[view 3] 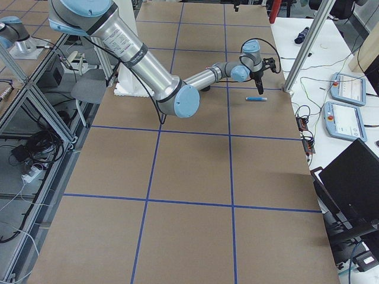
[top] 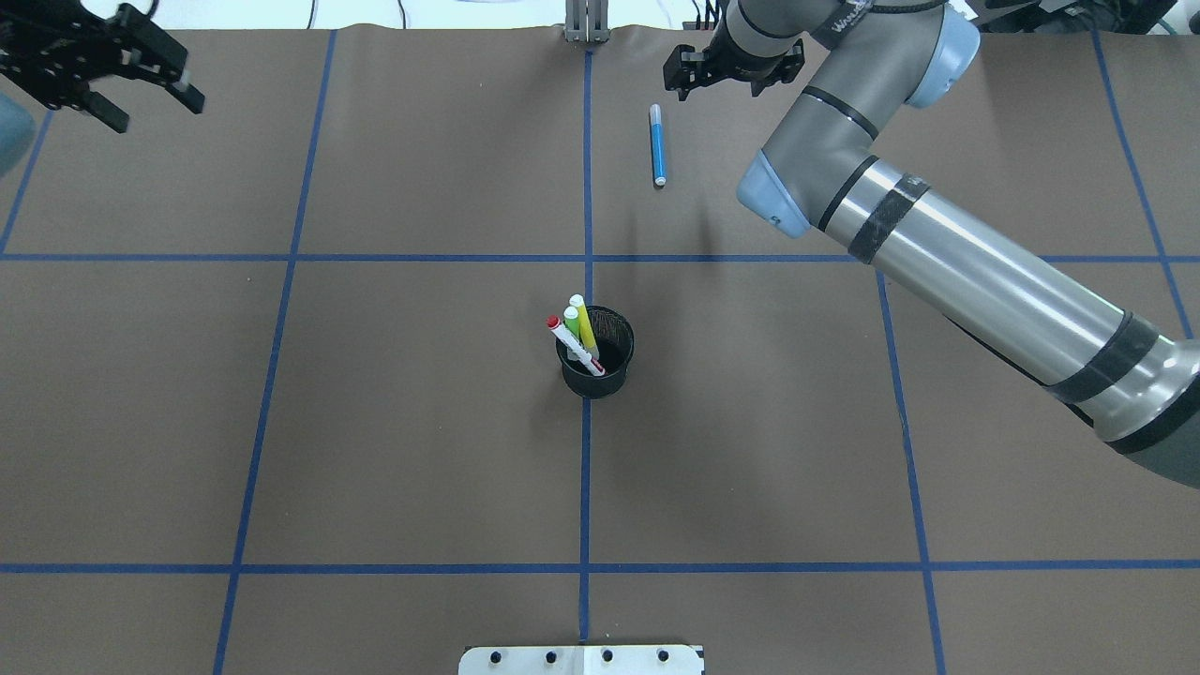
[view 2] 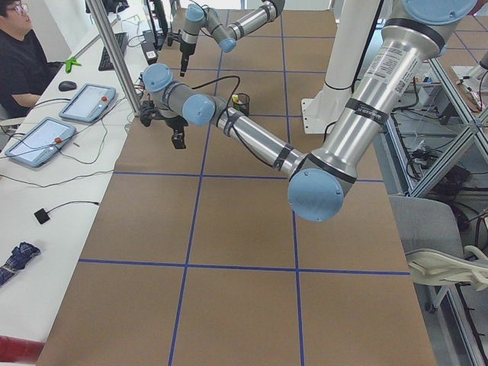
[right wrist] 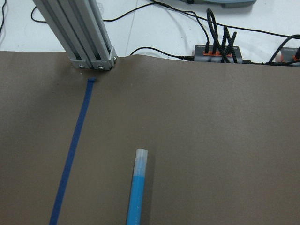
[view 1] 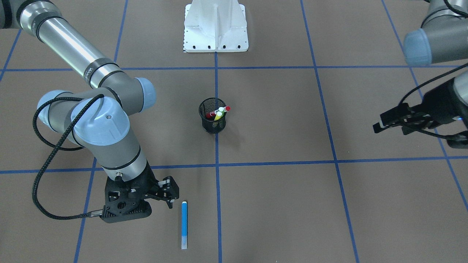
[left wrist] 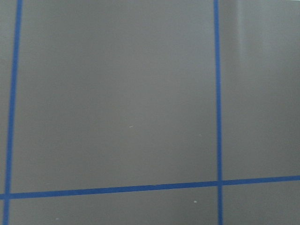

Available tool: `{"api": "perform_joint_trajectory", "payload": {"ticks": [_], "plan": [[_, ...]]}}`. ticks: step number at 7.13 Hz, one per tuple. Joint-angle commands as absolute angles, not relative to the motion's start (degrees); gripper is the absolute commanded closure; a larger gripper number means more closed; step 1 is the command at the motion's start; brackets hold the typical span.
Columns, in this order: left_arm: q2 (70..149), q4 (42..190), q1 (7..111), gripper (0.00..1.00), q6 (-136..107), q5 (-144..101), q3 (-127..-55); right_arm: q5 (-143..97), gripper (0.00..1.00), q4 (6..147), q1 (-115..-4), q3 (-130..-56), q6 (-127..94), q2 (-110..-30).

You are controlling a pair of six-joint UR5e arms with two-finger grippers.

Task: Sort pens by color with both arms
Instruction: 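Release the blue marker with the right gripper while the left arm reaches toward the cup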

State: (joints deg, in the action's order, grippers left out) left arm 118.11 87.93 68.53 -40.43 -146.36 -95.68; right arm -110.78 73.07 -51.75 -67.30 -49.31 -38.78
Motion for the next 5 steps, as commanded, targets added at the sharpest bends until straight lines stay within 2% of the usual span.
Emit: {"api": "perform_joint_trajectory", "payload": {"ticks": [1,5], "plan": [[121.88,90.51,60.58,0.0,-54.17,-146.78,-97.21,-113.98,0.0,84.02,-53.52,-73.8,-45.89,-41.2],[125.76,103.16,46.71,0.0,-67.93,-141.19,-96.94,-122.05,0.0,89.37,-55.89,-79.36,-46.76,-47.27]]}}
